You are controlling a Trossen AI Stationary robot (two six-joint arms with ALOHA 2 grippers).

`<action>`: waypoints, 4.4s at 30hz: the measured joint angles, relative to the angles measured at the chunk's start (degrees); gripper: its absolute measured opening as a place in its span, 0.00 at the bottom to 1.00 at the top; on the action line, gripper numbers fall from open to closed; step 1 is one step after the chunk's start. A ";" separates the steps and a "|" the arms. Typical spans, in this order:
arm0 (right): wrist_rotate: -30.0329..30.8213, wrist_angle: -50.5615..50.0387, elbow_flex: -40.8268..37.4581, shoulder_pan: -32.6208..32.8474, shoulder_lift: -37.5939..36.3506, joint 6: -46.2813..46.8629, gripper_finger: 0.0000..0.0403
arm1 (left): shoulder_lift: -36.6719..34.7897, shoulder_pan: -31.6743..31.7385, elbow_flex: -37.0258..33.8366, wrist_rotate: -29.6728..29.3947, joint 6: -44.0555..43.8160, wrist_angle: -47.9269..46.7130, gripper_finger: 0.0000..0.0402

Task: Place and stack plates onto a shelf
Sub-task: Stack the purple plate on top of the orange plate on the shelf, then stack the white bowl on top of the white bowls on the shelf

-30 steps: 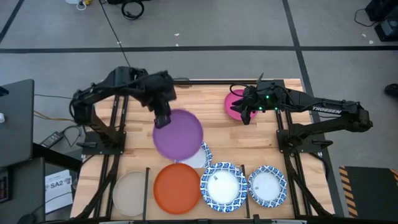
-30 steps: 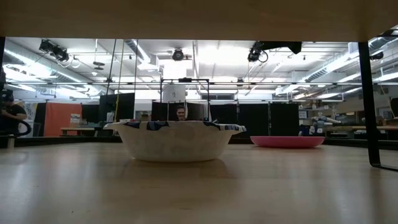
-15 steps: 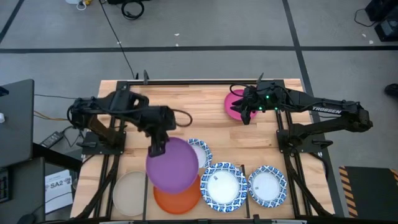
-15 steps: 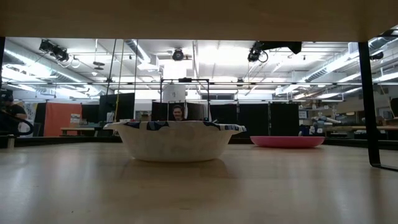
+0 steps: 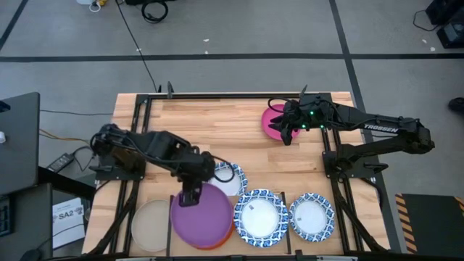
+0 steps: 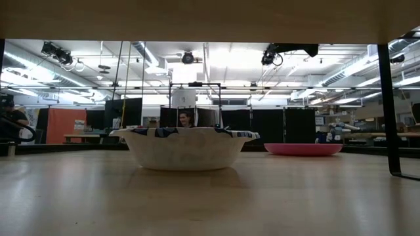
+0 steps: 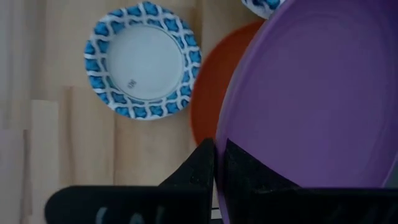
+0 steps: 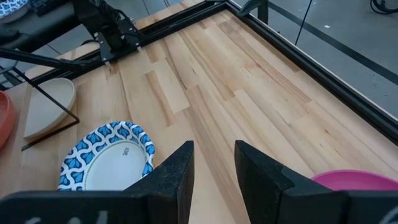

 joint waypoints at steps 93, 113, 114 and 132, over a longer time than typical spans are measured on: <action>-0.02 -0.91 0.00 0.04 0.00 0.00 0.30 | 9.09 3.20 0.00 3.06 15.27 1.10 0.18; -0.02 -0.92 0.00 0.05 0.00 0.00 0.30 | 9.07 3.20 0.00 3.06 14.97 1.00 0.43; -0.02 -0.91 0.00 0.04 0.00 0.00 0.30 | 9.07 3.20 0.00 3.06 14.99 1.00 0.43; -0.02 -0.93 0.00 0.06 0.00 0.00 0.30 | 8.99 3.37 0.00 3.06 15.15 1.00 0.43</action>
